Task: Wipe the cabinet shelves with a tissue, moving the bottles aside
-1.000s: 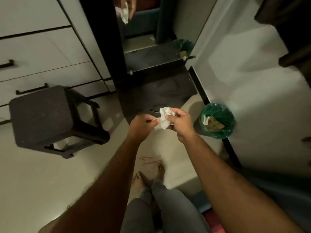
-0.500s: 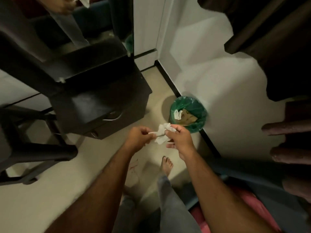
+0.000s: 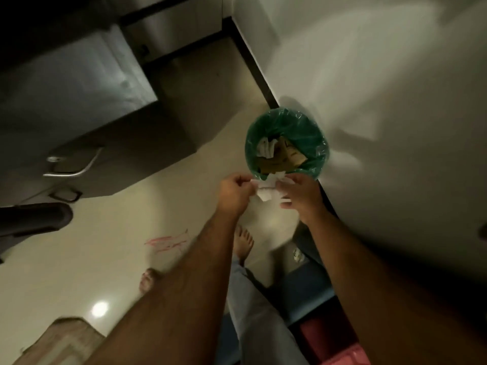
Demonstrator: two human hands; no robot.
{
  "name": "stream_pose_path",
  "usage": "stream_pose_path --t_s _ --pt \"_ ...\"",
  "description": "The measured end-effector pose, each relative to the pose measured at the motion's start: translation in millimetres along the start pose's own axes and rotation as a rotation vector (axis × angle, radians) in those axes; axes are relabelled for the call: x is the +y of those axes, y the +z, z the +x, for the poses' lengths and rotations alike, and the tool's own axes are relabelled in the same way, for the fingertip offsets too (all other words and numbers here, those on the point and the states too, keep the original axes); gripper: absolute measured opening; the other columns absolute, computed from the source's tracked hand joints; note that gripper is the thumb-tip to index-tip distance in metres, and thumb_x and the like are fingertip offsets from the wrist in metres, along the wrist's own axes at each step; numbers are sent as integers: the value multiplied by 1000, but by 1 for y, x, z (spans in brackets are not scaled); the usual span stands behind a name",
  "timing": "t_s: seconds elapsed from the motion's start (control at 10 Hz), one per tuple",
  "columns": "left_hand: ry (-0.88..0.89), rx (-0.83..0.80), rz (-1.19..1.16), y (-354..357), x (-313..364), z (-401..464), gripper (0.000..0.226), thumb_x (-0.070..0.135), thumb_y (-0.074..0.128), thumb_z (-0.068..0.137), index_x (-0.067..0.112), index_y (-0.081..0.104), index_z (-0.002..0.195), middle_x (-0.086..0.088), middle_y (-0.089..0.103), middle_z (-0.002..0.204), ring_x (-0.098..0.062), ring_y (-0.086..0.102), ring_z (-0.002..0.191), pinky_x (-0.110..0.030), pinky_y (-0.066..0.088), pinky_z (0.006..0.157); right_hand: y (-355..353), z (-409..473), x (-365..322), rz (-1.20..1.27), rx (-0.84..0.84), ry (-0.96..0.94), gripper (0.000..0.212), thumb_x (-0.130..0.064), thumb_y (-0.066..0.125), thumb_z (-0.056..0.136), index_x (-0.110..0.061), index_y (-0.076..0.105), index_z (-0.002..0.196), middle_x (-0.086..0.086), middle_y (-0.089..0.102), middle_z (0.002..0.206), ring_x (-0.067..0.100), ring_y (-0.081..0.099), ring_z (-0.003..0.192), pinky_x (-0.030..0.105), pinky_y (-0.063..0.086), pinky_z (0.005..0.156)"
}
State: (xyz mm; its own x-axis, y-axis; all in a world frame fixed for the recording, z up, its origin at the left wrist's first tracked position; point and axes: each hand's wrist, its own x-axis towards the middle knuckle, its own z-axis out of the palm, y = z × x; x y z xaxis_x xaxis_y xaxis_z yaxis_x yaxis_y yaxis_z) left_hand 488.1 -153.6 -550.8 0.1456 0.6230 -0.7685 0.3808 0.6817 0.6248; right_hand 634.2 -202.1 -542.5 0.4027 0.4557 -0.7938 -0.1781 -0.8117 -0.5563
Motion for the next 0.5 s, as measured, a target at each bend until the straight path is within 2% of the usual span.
stream_pose_path --t_s 0.1,0.2,0.3,0.4,0.5 --pt "-42 -5 -18 25 -2 35 24 2 62 88 6 64 112 -8 65 101 -30 67 95 -42 57 85 -9 49 4 -42 59 -14 22 -14 72 87 -17 59 105 6 63 101 22 65 87 26 54 54" --pt "-58 9 -47 45 -11 69 32 6 67 86 7 63 118 -7 67 105 -27 67 94 -44 57 87 -10 87 7 -30 97 -29 25 -13 73 86 -12 62 108 8 61 106 23 64 92 23 55 53" --pt "-79 27 -120 58 -15 91 40 6 68 84 9 61 124 -5 66 105 -26 66 97 -43 56 89 -9 108 6 -3 110 -70 10 -14 71 88 -13 63 94 8 64 99 23 66 90 21 55 53" --pt "-58 31 -199 69 -18 104 39 4 65 86 7 60 125 -6 67 103 -26 66 94 -39 57 85 -12 123 7 33 101 -114 11 -12 70 88 -17 60 86 3 63 90 19 66 83 20 56 54" --pt "29 -3 -174 74 -19 107 29 0 59 86 10 65 113 -3 70 95 -26 67 90 -43 57 85 -14 136 10 22 165 -103 12 -11 68 90 -14 63 101 -1 60 91 17 64 85 27 60 65"
